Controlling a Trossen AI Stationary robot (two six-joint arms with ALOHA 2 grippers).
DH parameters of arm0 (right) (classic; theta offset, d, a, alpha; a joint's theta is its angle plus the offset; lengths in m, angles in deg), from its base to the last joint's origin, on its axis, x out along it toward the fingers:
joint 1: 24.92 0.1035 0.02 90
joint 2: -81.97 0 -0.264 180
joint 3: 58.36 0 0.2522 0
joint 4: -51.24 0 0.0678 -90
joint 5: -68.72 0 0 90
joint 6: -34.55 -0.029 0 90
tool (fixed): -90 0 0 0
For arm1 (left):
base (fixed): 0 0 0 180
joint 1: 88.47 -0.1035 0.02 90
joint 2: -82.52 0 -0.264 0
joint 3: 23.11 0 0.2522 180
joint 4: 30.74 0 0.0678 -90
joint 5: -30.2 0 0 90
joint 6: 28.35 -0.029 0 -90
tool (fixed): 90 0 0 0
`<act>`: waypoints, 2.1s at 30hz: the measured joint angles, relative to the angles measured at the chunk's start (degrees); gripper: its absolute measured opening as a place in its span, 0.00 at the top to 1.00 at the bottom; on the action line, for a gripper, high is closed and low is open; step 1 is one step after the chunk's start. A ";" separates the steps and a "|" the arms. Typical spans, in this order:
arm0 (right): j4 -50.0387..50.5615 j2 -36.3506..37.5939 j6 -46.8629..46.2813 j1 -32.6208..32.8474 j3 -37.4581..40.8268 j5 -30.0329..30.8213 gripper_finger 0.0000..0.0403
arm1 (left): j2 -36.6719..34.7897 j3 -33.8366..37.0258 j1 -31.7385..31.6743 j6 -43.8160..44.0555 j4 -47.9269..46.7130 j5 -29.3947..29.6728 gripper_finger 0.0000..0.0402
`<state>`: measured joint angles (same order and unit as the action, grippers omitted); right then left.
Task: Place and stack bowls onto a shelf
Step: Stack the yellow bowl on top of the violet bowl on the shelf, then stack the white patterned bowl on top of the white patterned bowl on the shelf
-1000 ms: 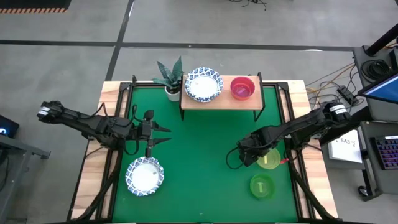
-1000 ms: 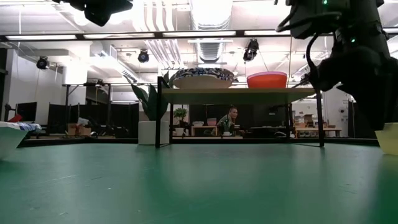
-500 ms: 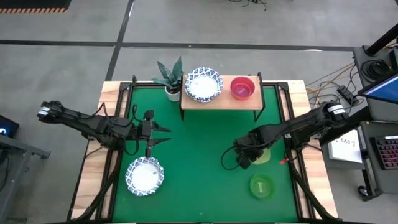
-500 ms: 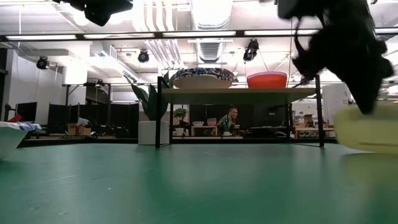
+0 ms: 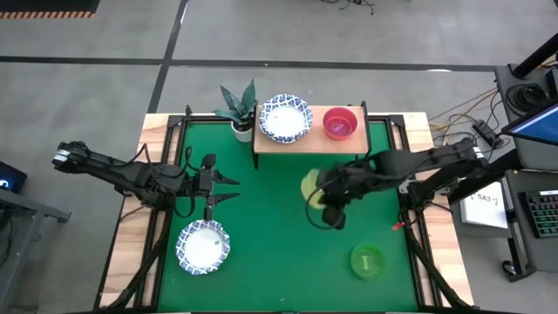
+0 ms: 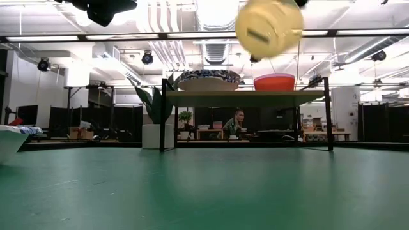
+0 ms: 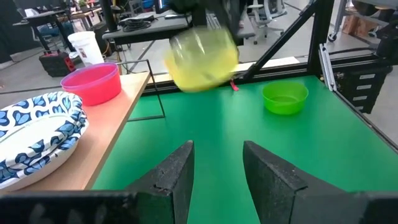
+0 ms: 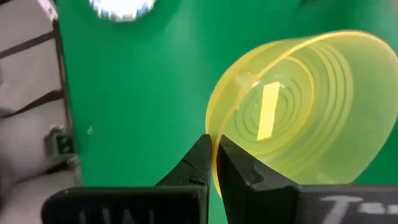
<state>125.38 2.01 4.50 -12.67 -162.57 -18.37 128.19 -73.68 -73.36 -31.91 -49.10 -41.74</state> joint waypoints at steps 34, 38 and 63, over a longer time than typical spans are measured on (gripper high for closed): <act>24.16 -6.58 45.14 -31.20 -12.05 14.64 0.98 | 0.00 0.00 0.00 -0.45 0.37 0.02 0.70; 24.11 -7.53 45.98 -32.77 -12.05 14.65 0.98 | 0.00 0.00 0.00 -0.86 0.35 0.00 0.70; 23.59 -8.56 41.52 -35.88 -12.05 14.30 0.72 | 0.00 0.00 0.00 -0.84 0.35 0.01 0.70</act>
<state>148.97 -6.55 46.02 -48.55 -174.62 -4.07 128.19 -73.68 -73.36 -32.76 -48.75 -41.73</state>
